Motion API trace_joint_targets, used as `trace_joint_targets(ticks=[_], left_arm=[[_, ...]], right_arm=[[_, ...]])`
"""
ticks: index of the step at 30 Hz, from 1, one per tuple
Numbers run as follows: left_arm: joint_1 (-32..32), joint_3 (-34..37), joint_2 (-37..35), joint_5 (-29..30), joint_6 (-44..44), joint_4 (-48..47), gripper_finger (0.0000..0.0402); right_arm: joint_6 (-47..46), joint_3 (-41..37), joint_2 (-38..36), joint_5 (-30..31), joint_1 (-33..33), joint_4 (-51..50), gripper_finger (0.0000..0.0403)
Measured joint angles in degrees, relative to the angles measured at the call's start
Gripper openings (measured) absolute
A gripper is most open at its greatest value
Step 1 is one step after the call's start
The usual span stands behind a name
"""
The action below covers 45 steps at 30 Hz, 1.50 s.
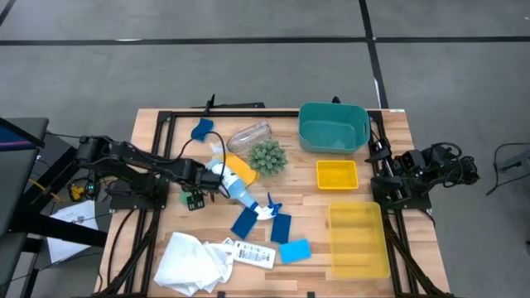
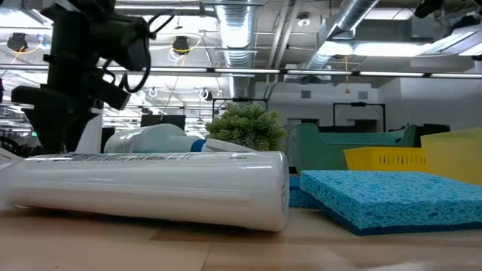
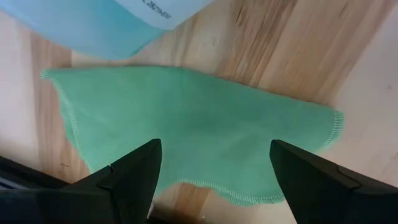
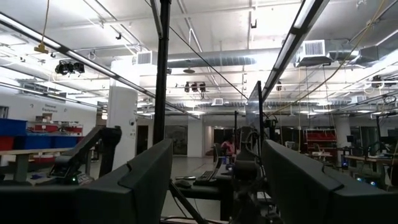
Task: Pick & Place Kitchen Items
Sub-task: Put the green towel into the green bin
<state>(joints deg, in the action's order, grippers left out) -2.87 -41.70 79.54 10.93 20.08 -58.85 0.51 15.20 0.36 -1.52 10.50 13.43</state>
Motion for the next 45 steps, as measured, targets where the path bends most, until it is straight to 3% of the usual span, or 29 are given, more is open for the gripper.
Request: trace_joint_targets(ticks=[17,24,30,36,45], left_arm=[[2.73,1.41,4.62,-5.34,-3.18,3.04,0.0278],[2.73,1.42,4.63,-5.34,-3.16,3.63,0.0229],[2.75,5.04,4.36,-8.86,-3.16,12.39,0.019],[2.52,5.96,3.91,-9.47,0.62,12.75,0.0153],[0.68,6.04,3.97,-10.04,1.0,12.14,0.0058]], right_arm=[[-0.02,0.0,0.0,-0.02,0.0,0.04,0.024],[-0.02,0.0,0.0,-0.07,0.0,0.35,0.024],[-0.04,0.0,0.0,-0.13,0.0,0.34,0.024],[-0.04,0.0,0.0,-0.13,0.0,0.35,0.024],[-0.05,0.0,0.0,-0.13,0.0,0.46,0.024]])
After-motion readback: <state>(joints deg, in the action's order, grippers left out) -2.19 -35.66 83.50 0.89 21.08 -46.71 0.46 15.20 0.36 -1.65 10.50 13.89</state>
